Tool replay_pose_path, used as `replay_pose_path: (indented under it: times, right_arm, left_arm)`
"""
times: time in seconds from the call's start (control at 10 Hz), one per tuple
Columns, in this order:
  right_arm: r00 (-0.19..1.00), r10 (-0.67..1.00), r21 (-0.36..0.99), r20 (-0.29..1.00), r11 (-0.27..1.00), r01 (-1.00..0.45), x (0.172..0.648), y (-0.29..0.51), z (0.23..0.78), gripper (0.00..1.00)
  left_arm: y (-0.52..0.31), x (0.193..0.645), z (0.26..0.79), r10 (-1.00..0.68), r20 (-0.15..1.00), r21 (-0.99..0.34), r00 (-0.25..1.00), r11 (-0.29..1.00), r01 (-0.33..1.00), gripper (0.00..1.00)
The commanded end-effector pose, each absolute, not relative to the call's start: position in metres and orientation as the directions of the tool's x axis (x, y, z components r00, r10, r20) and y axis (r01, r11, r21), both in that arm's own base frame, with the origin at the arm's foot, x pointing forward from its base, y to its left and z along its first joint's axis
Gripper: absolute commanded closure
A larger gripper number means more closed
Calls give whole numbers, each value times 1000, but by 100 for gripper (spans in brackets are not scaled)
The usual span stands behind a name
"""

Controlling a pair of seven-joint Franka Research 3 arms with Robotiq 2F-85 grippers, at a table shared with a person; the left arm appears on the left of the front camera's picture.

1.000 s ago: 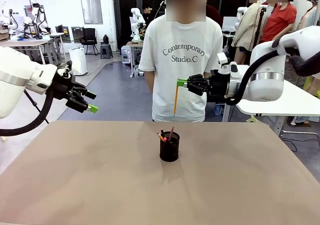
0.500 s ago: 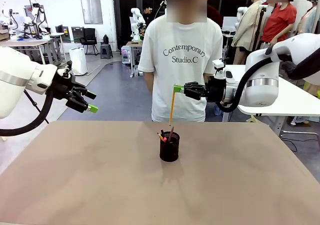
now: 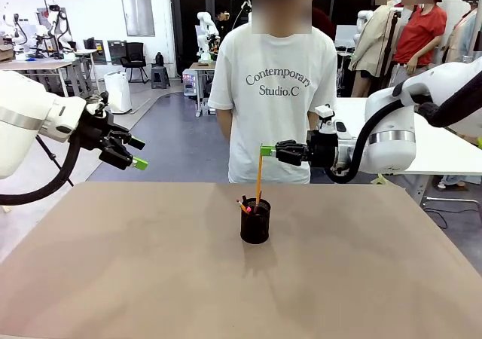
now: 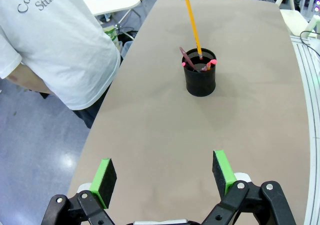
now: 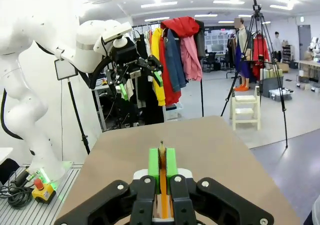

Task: Place the pens into the pen holder.
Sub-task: Pick up a writing instrument from the table and place it into the Pen holder.

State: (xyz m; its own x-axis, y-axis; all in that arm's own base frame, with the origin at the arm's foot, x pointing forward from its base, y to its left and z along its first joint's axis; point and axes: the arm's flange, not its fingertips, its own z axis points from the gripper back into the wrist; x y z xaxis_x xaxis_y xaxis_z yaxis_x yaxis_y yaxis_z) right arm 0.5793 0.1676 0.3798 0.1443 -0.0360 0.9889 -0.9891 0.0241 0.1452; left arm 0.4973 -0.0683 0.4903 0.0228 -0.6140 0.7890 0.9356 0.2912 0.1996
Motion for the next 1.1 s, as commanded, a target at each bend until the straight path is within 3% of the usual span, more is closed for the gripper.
replay_pose_path:
  times: [0.0,0.3,0.4,0.8,0.9,1.0]
  right_arm:
    - [164,-7,164,986,25,-986,580,166,377,100]
    - [174,24,173,984,34,-984,582,166,366,100]
    - [173,37,171,984,33,-985,583,165,365,87]
    - [165,50,163,985,29,-986,581,164,366,11]
    - [162,53,160,985,28,-987,581,163,367,0]
    - [158,54,157,986,28,-987,580,163,368,0]
  left_arm:
    - [-65,497,492,-610,792,193,22,284,939,0]
    - [-65,497,492,-610,792,193,22,284,939,0]
    - [-65,497,492,-610,792,193,22,284,939,0]
    - [-65,497,492,-610,792,193,22,284,939,0]
    - [-65,497,492,-610,792,193,22,284,939,0]
    - [-65,497,492,-610,792,193,22,284,939,0]
